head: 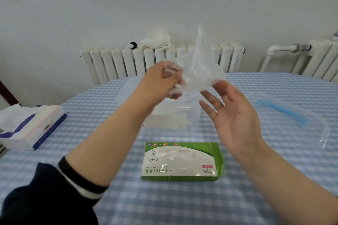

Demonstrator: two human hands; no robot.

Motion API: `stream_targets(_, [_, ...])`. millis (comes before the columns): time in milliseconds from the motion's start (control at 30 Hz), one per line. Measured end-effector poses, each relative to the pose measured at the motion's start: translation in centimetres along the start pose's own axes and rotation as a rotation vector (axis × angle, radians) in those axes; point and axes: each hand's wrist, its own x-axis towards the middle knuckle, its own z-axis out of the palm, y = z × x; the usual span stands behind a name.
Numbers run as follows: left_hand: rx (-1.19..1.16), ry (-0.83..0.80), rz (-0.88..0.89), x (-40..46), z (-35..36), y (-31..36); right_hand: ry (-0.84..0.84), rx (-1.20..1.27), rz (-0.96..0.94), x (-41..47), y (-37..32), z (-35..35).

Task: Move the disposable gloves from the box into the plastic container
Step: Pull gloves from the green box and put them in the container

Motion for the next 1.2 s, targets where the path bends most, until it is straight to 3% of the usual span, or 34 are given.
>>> stream_targets(167, [0.5,-0.018,-0.014,4.6,-3.9,-0.8,0.196,-0.048,-0.008,0.4,-0.1,-0.9])
stream_targets(300, [0.808,0.01,0.019,6.5,-5.6,-2.5,0.251,-0.13,-0.036,0.6,-0.4,-0.9])
stream_targets(534, [1.184,0.059,0.038,7.0,-6.9,-4.6,0.119,-0.453,-0.098,0.4,-0.1,-0.8])
stream_targets(734, [1.597,-0.048,-0.013,6.7,-6.6,-5.1,0.007,-0.65,-0.081,0.1,0.3,-0.6])
stream_targets(834, [1.627,-0.008,-0.032,6.2,-6.3,-4.8,-0.039,-0.7,-0.046,0.1,0.4,-0.6])
stream_targets(934, [1.39,-0.052,-0.034,5.4,-5.4,-3.8,-0.067,-0.737,-0.046,0.1,0.4,-0.5])
stream_targets(1101, [1.018,-0.463,-0.204,5.2,-2.8,-2.0,-0.115,-0.77,-0.037,0.0,0.6,-0.5])
stream_targets(1201, [1.071,-0.689,-0.355,6.3,-2.0,-2.8,-0.134,-0.795,-0.03,-0.2,0.8,-0.6])
